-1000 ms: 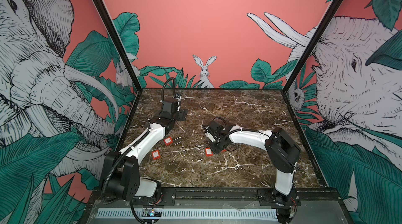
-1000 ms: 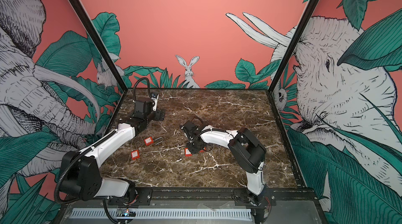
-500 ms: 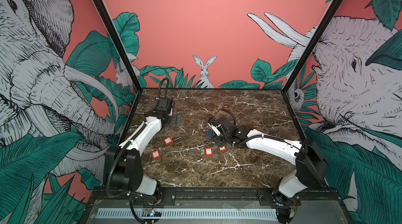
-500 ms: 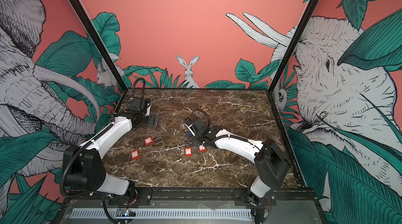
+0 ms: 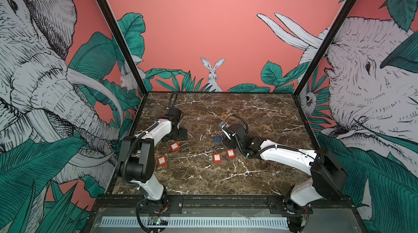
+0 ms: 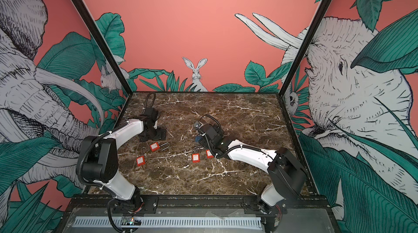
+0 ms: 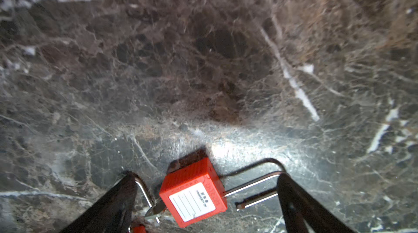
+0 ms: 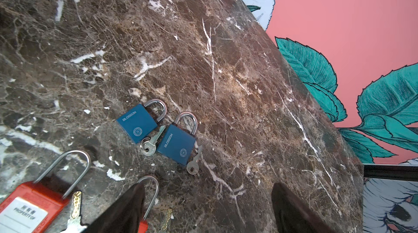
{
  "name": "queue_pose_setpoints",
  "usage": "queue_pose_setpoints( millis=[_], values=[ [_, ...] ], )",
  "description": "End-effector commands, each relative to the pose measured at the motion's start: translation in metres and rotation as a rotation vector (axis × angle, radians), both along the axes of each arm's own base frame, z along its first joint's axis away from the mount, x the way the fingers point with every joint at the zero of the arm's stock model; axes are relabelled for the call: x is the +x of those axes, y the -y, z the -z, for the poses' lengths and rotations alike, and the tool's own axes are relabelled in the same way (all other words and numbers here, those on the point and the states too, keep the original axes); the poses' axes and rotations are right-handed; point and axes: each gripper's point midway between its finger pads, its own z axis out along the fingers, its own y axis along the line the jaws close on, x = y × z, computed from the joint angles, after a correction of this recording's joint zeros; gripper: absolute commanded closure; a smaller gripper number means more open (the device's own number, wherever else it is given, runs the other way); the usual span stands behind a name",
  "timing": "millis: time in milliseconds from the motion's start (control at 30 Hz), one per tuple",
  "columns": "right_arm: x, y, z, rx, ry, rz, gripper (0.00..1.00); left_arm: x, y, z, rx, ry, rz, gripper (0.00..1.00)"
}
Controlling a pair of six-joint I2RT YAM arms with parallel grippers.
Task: Lock with the key
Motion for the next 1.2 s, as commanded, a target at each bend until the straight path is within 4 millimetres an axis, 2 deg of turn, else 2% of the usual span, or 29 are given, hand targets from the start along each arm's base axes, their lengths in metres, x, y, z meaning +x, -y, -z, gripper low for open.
queue_pose_setpoints(
  millis=[0,167,333,567,700,867,1000,1167],
  values=[
    [0.005,-0.002,-0.017,0.049,0.037,0.024,0.13,-0.013,0.008,0.013,-0.086,-0.047,-0.071,0.03],
    [0.002,-0.001,-0.017,0.066,0.014,0.040,0.13,-0.025,0.019,0.017,-0.165,-0.067,-0.107,0.04],
    [-0.003,-0.001,-0.019,0.113,-0.012,0.049,0.14,-0.038,0.040,0.019,-0.311,-0.087,-0.149,0.08],
    [-0.005,-0.006,-0.016,0.152,-0.047,0.056,0.16,-0.060,0.065,0.008,-0.442,-0.080,-0.161,0.11],
    [-0.005,-0.017,-0.014,0.166,-0.079,0.029,0.17,-0.069,0.092,0.006,-0.482,-0.077,-0.113,0.11],
    [-0.006,-0.027,-0.012,0.162,-0.120,0.003,0.18,-0.069,0.126,0.006,-0.506,-0.079,-0.028,0.12],
    [-0.006,-0.032,-0.012,0.164,-0.140,-0.014,0.19,-0.065,0.125,-0.005,-0.463,-0.041,0.030,0.12],
    [-0.015,-0.047,-0.008,0.194,-0.216,-0.070,0.24,-0.054,0.116,-0.037,-0.399,0.068,0.107,0.12]
  ],
)
